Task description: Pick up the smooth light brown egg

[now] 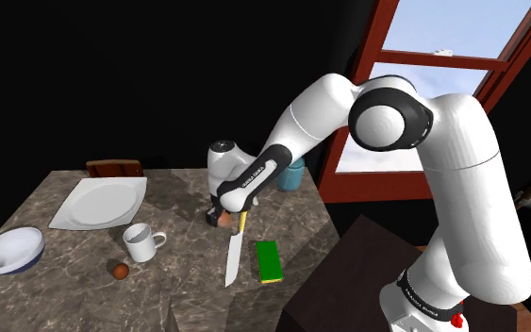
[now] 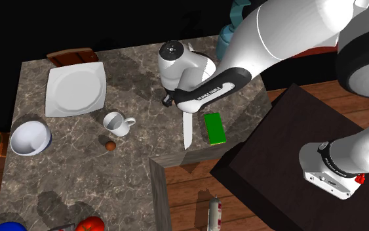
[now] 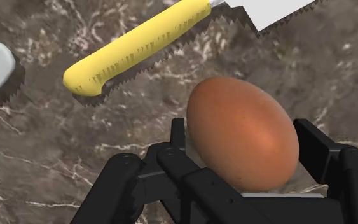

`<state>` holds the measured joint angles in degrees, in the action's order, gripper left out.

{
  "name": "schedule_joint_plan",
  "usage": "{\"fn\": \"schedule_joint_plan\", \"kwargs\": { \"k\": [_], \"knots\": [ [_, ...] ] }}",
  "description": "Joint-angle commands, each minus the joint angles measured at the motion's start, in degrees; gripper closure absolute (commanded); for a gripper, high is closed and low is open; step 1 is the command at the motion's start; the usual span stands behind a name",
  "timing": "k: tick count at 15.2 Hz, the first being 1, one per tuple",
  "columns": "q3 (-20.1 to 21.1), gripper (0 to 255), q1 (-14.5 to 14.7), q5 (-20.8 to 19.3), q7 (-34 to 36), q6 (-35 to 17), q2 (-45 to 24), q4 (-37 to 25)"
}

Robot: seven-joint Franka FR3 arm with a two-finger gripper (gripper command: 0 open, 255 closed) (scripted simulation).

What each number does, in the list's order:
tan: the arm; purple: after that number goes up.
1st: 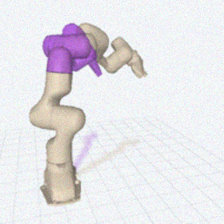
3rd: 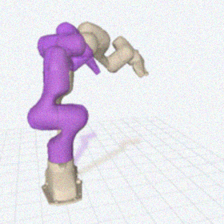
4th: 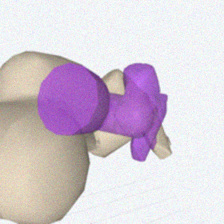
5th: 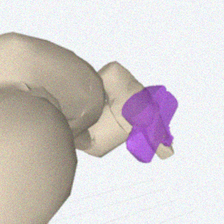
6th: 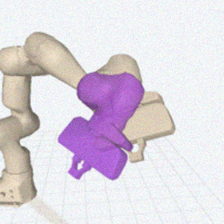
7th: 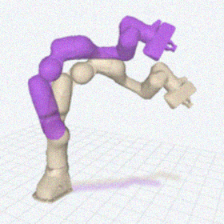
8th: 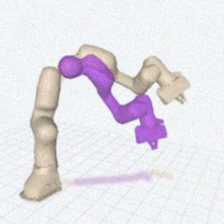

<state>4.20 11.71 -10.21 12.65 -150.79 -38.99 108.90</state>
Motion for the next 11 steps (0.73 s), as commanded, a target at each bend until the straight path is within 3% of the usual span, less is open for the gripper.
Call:
{"fn": "schedule_joint_plan", "kwargs": {
  "k": [1, 11],
  "knots": [
    [0.19, 255, -0.15, 0.17, -0.17, 0.89, 1.19, 0.31],
    [1.17, 255, -0.85, 1.23, -1.10, 5.90, 7.46, 1.56]
  ]
}}
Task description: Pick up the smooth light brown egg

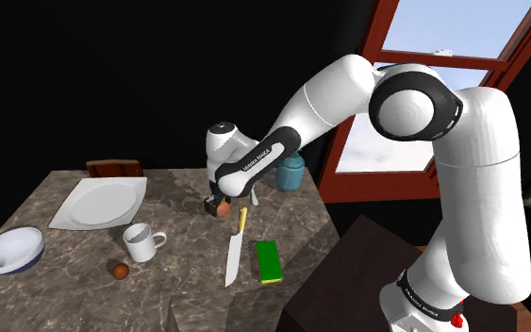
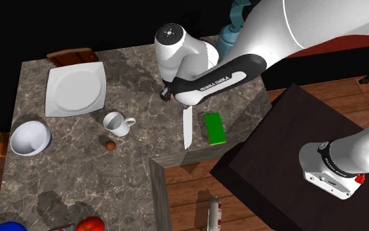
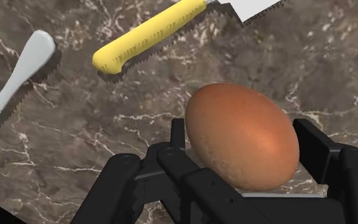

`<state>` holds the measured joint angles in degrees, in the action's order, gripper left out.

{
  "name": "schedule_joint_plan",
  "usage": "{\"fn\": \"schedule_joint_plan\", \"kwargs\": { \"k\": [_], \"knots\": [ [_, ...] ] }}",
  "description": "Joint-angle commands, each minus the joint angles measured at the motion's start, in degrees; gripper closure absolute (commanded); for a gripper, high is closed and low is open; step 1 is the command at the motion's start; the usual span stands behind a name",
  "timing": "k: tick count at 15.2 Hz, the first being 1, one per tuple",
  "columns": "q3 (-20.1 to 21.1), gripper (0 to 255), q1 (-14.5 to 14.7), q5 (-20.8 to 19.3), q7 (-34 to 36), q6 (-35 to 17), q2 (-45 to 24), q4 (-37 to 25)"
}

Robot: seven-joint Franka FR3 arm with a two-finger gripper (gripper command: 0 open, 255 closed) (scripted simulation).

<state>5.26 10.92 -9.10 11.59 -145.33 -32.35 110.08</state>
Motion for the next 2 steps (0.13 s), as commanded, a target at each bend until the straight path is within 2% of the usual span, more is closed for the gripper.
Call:
{"fn": "schedule_joint_plan", "kwargs": {
  "k": [1, 2],
  "knots": [
    [0.12, 255, -0.06, 0.13, -0.06, 0.52, 0.92, 0.40],
    [0.12, 255, -0.06, 0.13, -0.07, 0.53, 0.91, 0.40]
  ]
}}
